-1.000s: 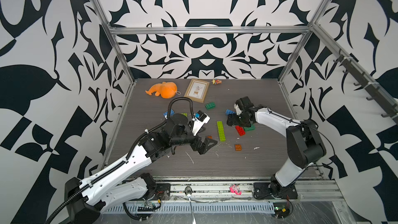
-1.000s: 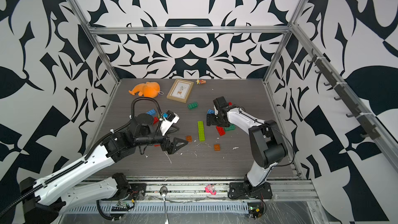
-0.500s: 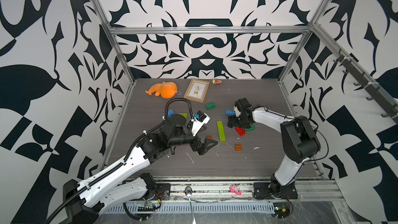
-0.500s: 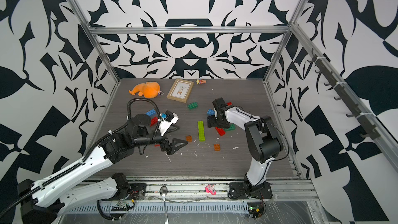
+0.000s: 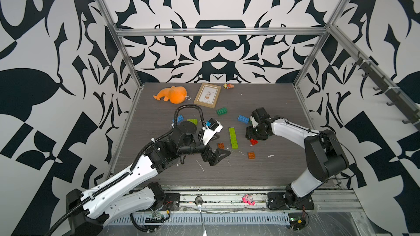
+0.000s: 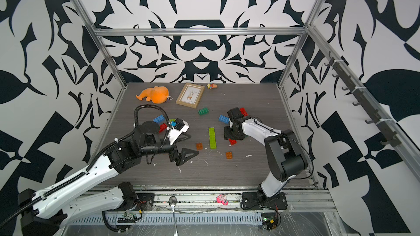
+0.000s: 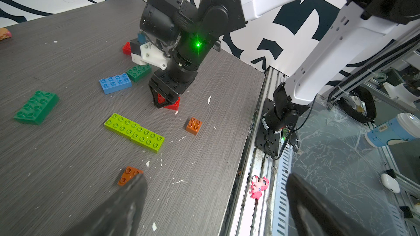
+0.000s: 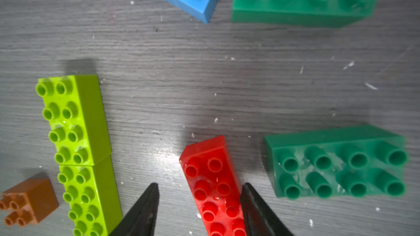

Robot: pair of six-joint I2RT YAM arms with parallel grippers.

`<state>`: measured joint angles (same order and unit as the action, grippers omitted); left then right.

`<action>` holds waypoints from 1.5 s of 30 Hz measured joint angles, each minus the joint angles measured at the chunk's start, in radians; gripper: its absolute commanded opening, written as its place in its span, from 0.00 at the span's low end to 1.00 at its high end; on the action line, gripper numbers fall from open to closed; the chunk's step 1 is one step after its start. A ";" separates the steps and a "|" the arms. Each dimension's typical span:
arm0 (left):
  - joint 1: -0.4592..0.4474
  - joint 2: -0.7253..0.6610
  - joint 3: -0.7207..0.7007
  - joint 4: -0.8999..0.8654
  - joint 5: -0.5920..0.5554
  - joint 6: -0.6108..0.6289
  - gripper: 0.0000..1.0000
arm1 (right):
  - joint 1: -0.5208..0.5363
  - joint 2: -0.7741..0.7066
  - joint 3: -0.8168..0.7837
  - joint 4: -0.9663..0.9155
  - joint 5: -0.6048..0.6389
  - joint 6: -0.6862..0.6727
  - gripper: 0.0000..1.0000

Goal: Assemble a small pinwheel with lego
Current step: Pick up the lego brick from the center of the board.

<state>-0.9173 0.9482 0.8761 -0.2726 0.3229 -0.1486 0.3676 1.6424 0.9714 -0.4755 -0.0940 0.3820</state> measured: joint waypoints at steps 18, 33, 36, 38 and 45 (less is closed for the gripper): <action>-0.020 0.000 0.000 -0.001 0.001 0.016 1.00 | 0.011 0.021 -0.014 -0.017 -0.002 0.006 0.54; -0.031 0.002 0.000 -0.001 0.005 0.019 1.00 | 0.022 0.021 -0.017 -0.021 0.012 0.008 0.37; -0.032 0.002 0.000 -0.001 0.006 0.019 1.00 | 0.022 0.021 -0.017 -0.020 0.014 0.007 0.35; -0.032 0.002 0.000 -0.001 0.007 0.019 1.00 | 0.022 0.021 -0.017 -0.020 0.018 0.007 0.35; -0.033 0.002 0.000 -0.001 0.007 0.019 1.00 | 0.035 0.020 -0.017 -0.020 0.032 0.008 0.27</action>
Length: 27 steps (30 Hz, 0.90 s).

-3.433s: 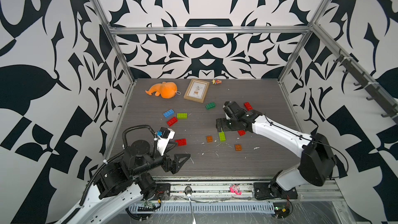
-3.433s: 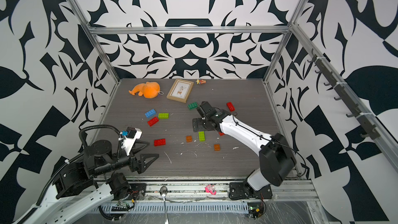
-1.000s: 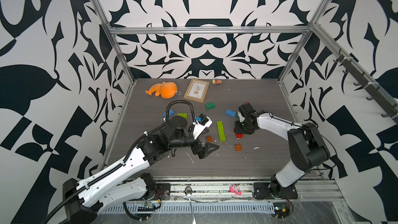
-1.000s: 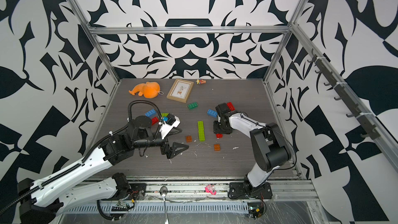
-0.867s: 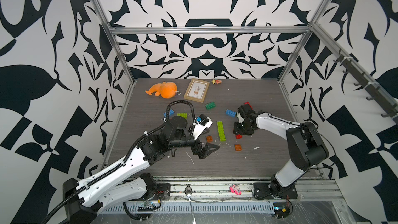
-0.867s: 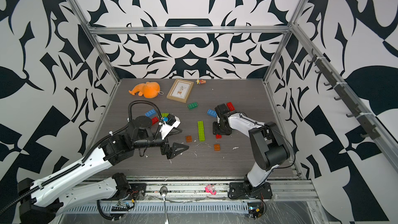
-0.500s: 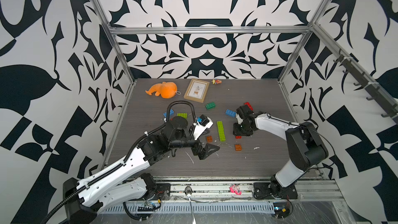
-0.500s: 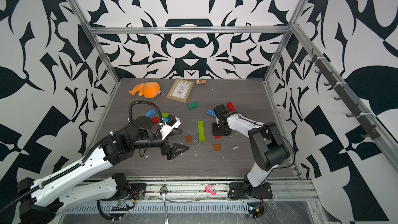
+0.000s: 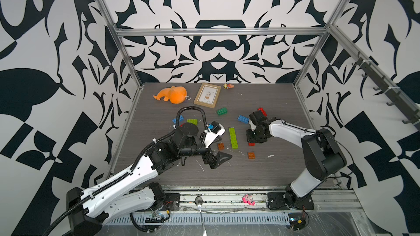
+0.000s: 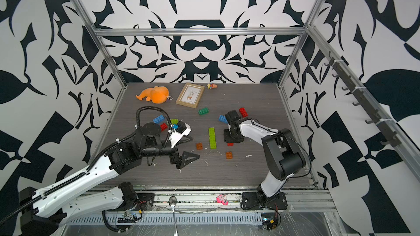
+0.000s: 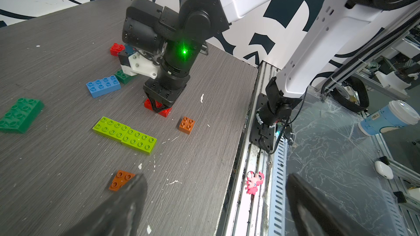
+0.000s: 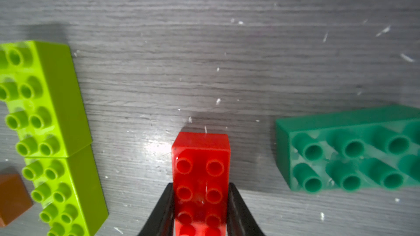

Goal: Assemble a small pinwheel with lego
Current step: Pick up the lego brick from the center of the board, then assemble the lego brick with the lego brick.

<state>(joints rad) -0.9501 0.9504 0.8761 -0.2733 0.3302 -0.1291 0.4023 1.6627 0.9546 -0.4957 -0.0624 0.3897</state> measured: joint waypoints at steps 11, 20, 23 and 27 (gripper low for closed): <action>-0.004 0.004 0.000 -0.008 -0.016 0.003 1.00 | 0.117 -0.138 0.013 -0.028 0.022 0.047 0.20; -0.006 0.019 0.000 -0.030 -0.019 0.006 1.00 | 0.205 -0.068 0.099 -0.031 0.022 0.087 0.14; -0.008 0.019 0.000 -0.031 -0.019 0.007 1.00 | 0.209 -0.026 0.113 -0.029 0.023 0.095 0.13; -0.010 0.019 0.000 -0.031 -0.019 0.007 1.00 | 0.209 0.012 0.127 -0.029 0.028 0.106 0.13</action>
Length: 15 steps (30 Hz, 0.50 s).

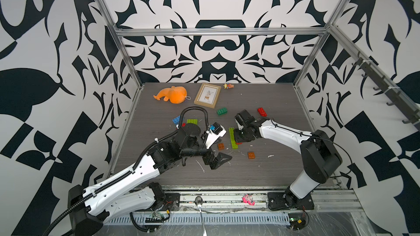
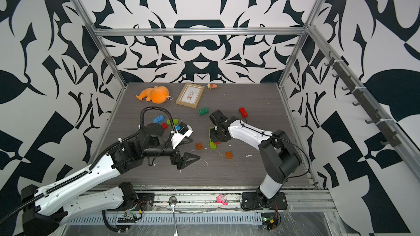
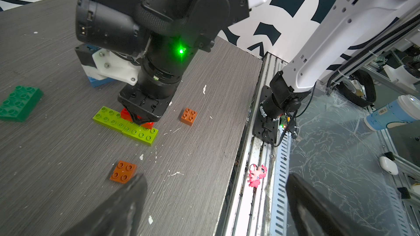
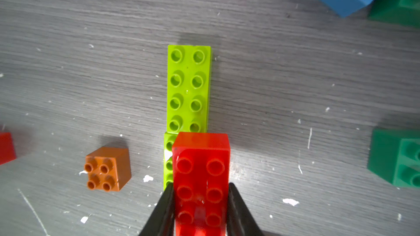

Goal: Assemble a small pinwheel with lego
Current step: Assemble the lego brick with the lego brick.

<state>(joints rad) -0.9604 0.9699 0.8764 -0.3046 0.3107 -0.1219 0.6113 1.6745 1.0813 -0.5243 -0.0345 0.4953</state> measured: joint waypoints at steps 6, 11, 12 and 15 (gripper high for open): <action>-0.002 0.000 0.000 0.000 0.000 0.000 1.00 | 0.000 0.021 0.030 0.001 0.010 0.003 0.12; -0.003 0.000 0.000 0.000 0.000 0.000 1.00 | 0.000 0.036 0.059 0.002 0.013 0.003 0.12; -0.003 0.000 0.000 0.000 0.000 0.000 1.00 | 0.000 0.040 0.064 0.003 0.013 0.003 0.12; -0.003 0.000 0.000 -0.001 0.000 0.000 1.00 | 0.000 0.055 0.072 0.005 0.013 0.003 0.12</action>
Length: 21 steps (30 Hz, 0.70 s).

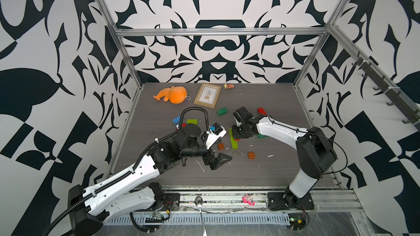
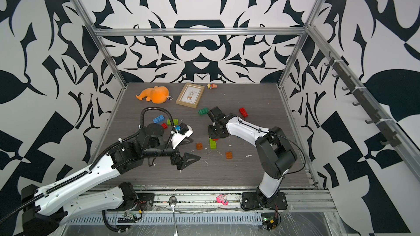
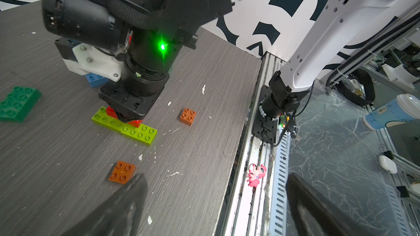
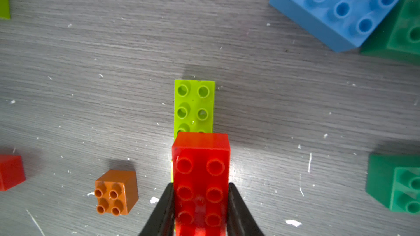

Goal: Assemble a small pinwheel with lego
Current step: Assemble the lego brick with the lego brick.

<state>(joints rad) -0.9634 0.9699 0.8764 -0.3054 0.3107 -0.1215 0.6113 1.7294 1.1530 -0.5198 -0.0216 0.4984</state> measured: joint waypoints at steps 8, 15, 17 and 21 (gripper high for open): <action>-0.004 0.000 0.000 0.000 0.000 0.005 1.00 | 0.000 0.039 0.008 0.001 0.001 -0.001 0.11; -0.006 0.000 0.000 -0.005 0.000 0.007 1.00 | 0.000 0.041 0.011 0.001 0.012 -0.004 0.10; -0.006 0.000 0.000 -0.006 0.001 0.008 1.00 | 0.000 0.041 0.011 0.000 0.016 -0.004 0.10; -0.006 0.000 0.000 -0.006 0.001 0.008 1.00 | 0.000 0.045 0.011 0.000 0.019 -0.007 0.09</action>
<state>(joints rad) -0.9691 0.9699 0.8764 -0.3119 0.3115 -0.1139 0.6113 1.7741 1.1641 -0.5194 -0.0025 0.4915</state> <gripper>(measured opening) 0.997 0.342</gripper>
